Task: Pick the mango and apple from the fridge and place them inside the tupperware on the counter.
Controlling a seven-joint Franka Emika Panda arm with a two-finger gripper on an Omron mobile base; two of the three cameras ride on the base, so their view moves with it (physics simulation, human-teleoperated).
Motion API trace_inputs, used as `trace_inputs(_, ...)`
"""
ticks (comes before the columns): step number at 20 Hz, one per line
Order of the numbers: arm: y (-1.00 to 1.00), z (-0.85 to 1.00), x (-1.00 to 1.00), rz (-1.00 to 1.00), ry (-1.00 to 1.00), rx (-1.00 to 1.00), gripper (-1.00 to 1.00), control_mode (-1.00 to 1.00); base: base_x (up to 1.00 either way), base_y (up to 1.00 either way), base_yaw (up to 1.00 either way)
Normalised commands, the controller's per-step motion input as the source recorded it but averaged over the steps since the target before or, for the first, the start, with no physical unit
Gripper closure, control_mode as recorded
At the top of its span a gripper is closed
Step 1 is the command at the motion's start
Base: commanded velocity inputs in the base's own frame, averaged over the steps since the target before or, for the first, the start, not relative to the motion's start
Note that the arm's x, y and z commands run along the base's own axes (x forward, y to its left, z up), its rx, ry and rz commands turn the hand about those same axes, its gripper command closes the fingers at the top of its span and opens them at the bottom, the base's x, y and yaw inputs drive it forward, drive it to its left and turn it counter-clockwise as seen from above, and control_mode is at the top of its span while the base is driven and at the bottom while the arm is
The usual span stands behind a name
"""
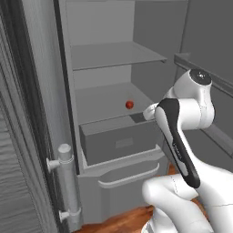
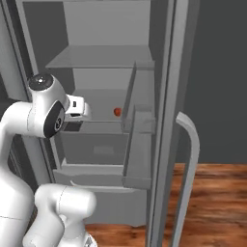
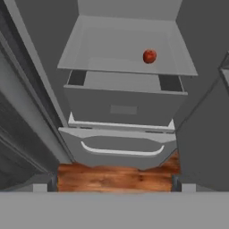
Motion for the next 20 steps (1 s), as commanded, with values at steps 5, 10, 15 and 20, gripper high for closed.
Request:
trace_inputs(5, 0.0, 0.0, 0.0, 0.0, 0.0, 0.0, -1.0, 1.0, 0.55, 0.16, -0.04)
trace_inputs(10, 0.0, 0.0, 0.0, 0.0, 0.0, 0.0, -1.0, 1.0, 0.23, 0.11, -0.06)
trace_inputs(15, 0.0, -0.3, 0.0, -0.06, 0.0, -0.01, -1.0, -1.0, 0.0, 0.01, -0.04)
trace_inputs(20, 0.0, -0.45, 0.18, -0.14, -0.04, -0.04, -1.0, -1.0, 0.0, 0.0, 0.0)
